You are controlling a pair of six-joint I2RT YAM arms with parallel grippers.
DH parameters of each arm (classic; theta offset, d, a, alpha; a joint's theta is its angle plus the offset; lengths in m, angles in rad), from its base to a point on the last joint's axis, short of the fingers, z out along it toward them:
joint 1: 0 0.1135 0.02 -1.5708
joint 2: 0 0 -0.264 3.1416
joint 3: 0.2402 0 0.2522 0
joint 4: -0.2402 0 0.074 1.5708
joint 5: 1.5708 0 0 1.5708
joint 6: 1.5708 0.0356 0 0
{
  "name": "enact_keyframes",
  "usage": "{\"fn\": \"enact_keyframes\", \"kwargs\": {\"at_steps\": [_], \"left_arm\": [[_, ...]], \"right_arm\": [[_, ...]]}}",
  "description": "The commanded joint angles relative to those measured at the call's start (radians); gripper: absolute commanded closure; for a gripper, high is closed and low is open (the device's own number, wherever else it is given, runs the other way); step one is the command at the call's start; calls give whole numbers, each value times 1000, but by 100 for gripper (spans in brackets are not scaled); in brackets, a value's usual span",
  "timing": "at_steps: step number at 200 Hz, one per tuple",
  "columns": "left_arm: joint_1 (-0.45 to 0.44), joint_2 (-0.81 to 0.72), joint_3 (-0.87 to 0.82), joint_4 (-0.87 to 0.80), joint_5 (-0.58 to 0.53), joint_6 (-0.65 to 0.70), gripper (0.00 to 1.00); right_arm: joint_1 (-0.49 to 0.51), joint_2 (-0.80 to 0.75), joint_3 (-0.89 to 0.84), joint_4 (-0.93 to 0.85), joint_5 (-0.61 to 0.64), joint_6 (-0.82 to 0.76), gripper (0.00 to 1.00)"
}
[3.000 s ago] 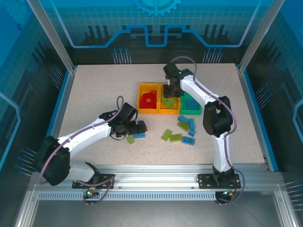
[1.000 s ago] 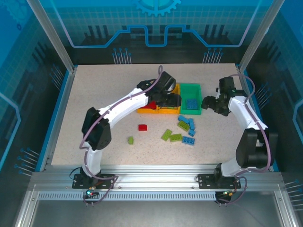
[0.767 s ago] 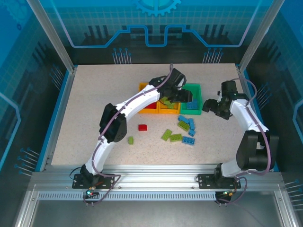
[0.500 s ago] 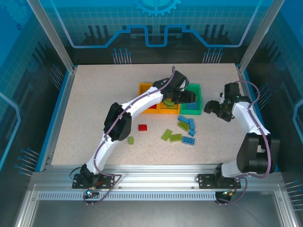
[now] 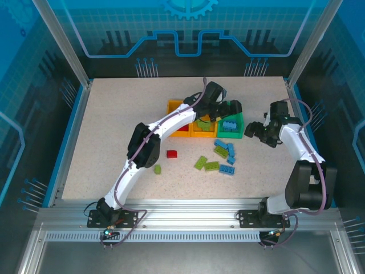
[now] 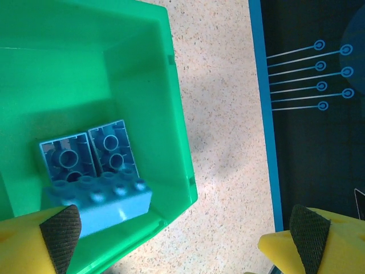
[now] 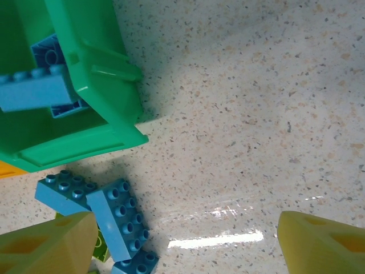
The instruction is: Sort the legos into containers by color
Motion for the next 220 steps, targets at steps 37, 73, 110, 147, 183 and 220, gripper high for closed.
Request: {"fn": "enact_keyframes", "kwargs": {"at_steps": [37,73,110,147,183,220], "left_arm": [[1,-229,-136,32,-31,16,1],[20,-489,-438,-40,-162,113,1],[29,-726,-794,-254,-425,176,1],[33,-810,-1056,-283,-448,138,1],[34,-755,-1094,-252,-428,117,1],[51,-666,-1061,-233,-419,136,1]], "right_arm": [[88,-94,-48,56,-60,-4,17],[279,-85,-18,87,1,-19,17],[332,-20,6,86,35,30,17],[337,-31,-8,75,69,42,16],[337,-35,-18,46,84,35,16],[335,-59,-38,30,106,31,15]]}}
